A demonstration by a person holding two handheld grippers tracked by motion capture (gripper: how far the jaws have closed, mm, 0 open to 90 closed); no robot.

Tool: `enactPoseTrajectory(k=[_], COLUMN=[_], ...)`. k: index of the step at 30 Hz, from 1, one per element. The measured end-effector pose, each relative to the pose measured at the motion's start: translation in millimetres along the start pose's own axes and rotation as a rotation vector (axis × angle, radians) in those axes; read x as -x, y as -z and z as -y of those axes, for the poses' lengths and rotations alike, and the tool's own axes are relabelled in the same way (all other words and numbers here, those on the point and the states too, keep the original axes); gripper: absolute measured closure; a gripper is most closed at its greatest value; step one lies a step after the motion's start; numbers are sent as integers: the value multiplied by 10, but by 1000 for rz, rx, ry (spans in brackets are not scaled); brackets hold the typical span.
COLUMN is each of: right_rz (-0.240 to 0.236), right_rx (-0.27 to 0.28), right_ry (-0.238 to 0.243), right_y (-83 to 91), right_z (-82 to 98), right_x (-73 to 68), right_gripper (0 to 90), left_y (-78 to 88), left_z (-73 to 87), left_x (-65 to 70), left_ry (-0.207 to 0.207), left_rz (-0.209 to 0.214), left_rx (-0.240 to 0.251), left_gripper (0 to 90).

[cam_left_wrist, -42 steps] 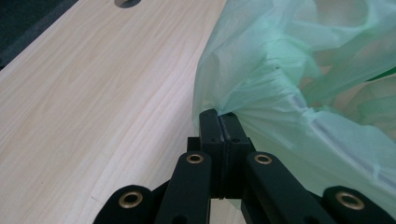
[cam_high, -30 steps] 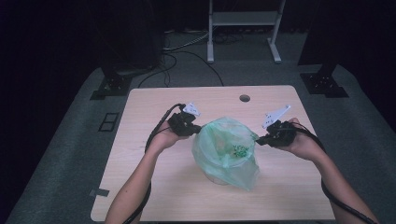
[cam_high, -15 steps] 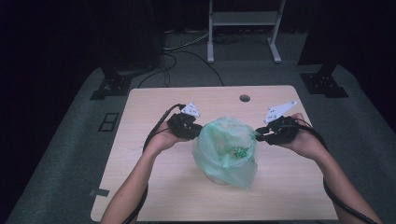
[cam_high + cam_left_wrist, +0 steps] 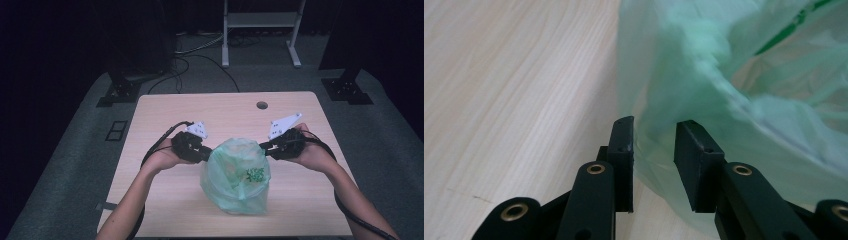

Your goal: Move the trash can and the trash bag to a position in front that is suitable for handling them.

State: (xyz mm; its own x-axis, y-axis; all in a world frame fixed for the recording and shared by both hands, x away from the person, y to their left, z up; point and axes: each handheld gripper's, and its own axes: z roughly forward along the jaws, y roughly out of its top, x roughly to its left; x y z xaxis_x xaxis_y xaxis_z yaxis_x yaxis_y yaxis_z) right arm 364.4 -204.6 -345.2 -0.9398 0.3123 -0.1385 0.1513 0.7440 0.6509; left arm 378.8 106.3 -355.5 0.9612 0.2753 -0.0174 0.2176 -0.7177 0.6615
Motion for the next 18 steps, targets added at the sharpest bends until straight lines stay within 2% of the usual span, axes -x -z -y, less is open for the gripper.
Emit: enactPoseTrajectory(k=[2, 3, 6, 7, 8, 14, 18], right_rz=[-7, -2, 6, 10, 12, 10, -1], right_rx=[-5, -8, -29, -40, -45, -77, -90], right_ry=[6, 8, 0, -9, -16, -65, -78], right_y=[-21, -37, -76, -98, -110, -200, -238], right_z=[-39, -54, -52, -34, -19, 153, 248], right_x=[-25, -31, -16, 2, 16, 81, 78], right_gripper=[900, 900, 900, 900, 900, 900, 900], left_y=[11, 2, -30, -34, -54, -140, -191], left_z=[-12, -13, -10, -6, 2, 43, 72], left_x=[9, 17, 8, -5, -20, -80, -93], left_ry=[-23, -18, -5, -3, 19, 55, 68], left_rz=[-7, -6, -30, -39, -44, -57, -61], left_rx=[0, 10, 23, 26, 40, 23, 2], left_gripper=[736, 795, 892, 897, 898, 898, 898])
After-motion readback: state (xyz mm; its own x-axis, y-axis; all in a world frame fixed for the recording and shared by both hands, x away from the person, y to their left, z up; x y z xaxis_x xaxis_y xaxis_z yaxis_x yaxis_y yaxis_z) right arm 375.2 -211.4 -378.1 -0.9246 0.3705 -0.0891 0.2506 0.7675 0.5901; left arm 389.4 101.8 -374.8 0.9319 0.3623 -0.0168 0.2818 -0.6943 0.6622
